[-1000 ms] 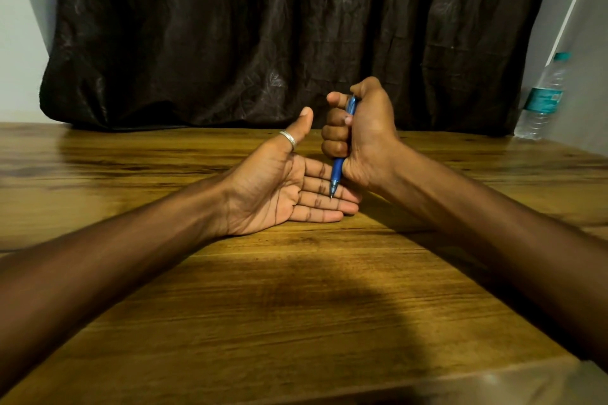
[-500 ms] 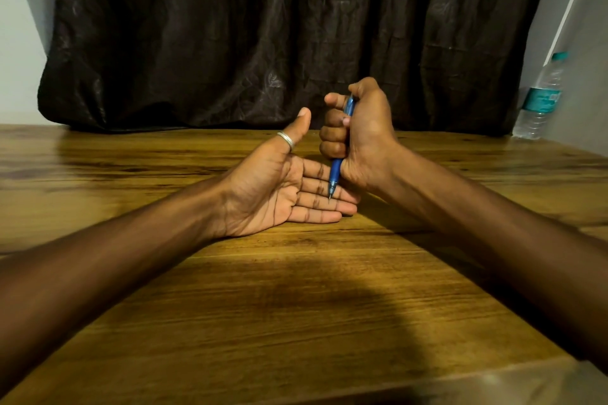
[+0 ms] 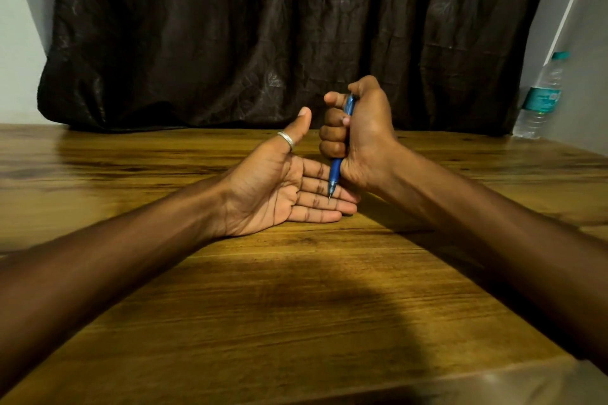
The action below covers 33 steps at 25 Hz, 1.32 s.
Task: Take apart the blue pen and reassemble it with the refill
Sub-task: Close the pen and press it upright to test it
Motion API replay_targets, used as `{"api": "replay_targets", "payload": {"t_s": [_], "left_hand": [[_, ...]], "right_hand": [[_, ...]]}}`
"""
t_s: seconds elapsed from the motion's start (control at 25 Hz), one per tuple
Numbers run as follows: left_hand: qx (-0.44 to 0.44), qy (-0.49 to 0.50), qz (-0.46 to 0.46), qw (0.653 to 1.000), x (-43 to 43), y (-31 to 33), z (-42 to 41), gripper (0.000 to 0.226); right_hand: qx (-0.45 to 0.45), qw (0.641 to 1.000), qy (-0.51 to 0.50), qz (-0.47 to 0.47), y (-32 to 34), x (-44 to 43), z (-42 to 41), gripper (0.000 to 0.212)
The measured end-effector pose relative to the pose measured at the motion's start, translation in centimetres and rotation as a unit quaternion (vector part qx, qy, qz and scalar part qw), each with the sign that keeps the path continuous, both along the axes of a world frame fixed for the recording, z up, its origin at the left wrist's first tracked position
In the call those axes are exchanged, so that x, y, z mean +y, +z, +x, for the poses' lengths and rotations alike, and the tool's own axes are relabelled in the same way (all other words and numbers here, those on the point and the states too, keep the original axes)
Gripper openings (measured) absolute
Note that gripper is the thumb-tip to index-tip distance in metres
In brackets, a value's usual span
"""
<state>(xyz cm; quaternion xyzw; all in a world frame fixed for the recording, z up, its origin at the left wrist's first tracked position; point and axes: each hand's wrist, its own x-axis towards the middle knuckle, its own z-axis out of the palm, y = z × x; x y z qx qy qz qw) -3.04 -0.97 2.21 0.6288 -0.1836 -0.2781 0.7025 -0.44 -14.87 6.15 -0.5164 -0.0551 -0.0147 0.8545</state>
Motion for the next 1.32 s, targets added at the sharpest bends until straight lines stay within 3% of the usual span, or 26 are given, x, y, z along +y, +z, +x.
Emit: {"api": "replay_targets", "payload": {"t_s": [1.32], "left_hand": [[-0.004, -0.005, 0.003, 1.0, 0.0, -0.04, 0.03, 0.106]], "right_hand": [[-0.001, 1.0, -0.005, -0.006, -0.13, 0.16, 0.14, 0.032]]}}
